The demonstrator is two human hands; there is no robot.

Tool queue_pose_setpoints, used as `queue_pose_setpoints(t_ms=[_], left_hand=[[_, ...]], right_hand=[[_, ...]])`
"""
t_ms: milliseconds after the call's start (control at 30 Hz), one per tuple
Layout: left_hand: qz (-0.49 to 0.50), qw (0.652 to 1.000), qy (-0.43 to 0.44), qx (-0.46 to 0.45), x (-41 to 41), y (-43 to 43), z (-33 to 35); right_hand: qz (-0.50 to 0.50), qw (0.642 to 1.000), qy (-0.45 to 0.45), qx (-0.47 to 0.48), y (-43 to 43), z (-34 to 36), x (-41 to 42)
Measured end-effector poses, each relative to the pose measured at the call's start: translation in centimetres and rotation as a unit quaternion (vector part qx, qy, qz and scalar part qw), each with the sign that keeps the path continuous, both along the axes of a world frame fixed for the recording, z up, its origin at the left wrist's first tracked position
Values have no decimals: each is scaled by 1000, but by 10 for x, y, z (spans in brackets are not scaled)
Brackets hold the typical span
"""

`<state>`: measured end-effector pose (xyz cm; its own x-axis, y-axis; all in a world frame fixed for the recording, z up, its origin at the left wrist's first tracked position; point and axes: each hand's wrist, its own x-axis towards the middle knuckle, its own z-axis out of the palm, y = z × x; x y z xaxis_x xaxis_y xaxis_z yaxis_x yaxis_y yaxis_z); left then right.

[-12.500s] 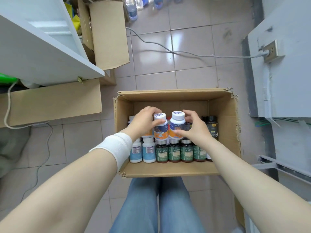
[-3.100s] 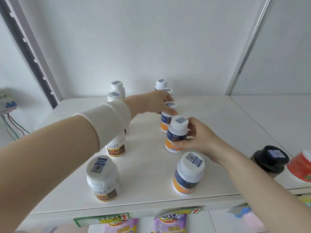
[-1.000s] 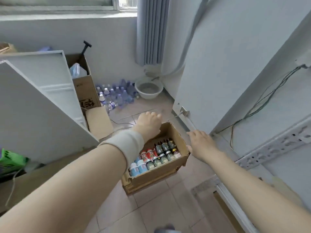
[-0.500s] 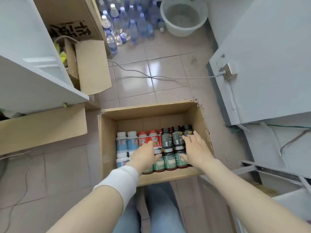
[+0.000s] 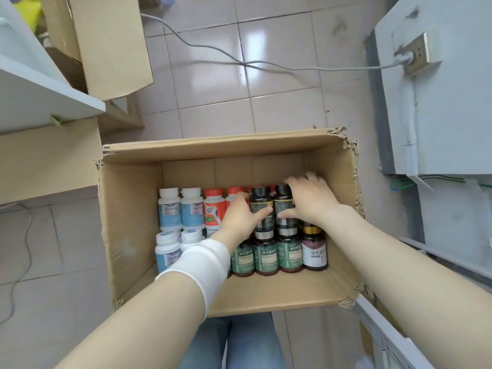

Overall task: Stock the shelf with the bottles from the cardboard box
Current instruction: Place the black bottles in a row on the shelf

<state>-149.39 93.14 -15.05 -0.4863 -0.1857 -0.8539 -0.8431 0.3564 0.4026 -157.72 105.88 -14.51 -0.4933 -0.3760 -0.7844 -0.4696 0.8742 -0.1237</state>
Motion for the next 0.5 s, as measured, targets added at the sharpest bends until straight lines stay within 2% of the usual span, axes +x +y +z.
queue_pose_setpoints(t_ms=[133,300,500], left_hand=[[16,1000,6,16,3,-3,-1],[93,994,41,37,9,-20,7],[193,975,84,70,13,-45,34]], right_hand=[[-56,998,-27,-31,2,-2,-3],[-124,986,-28,-106,5,1,0],[-248,941,-28,-226,6,28,5]])
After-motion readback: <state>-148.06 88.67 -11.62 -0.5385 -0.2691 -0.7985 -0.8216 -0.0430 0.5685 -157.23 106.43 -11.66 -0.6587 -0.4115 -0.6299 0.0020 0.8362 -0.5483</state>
